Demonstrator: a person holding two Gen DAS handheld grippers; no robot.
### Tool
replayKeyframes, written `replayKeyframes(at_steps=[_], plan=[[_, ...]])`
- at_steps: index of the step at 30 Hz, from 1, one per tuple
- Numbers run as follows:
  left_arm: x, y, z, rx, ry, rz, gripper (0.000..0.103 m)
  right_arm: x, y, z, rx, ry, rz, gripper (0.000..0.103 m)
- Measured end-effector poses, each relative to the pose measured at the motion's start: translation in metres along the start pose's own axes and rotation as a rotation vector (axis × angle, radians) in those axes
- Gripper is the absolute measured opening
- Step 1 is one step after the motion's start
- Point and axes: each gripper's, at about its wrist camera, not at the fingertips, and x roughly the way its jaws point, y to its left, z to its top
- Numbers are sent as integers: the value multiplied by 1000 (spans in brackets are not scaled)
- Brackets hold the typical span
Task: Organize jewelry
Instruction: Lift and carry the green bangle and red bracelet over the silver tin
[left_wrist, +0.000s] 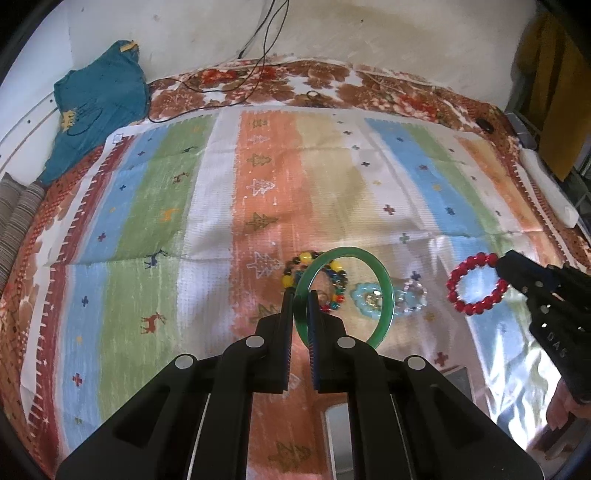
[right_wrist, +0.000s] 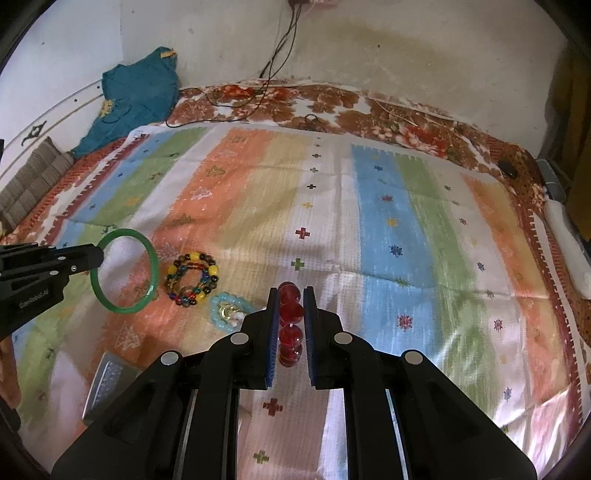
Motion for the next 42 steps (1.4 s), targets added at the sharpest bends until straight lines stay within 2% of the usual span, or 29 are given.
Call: replayKeyframes(at_steps=[23,42], plan=[[-49,-25,-31,54,-48,-32,7,-59,16,-17,-27,-104,32,14],[-72,-34,-59,78,-57,-21,7,-86,30,-43,-48,-103,79,14]])
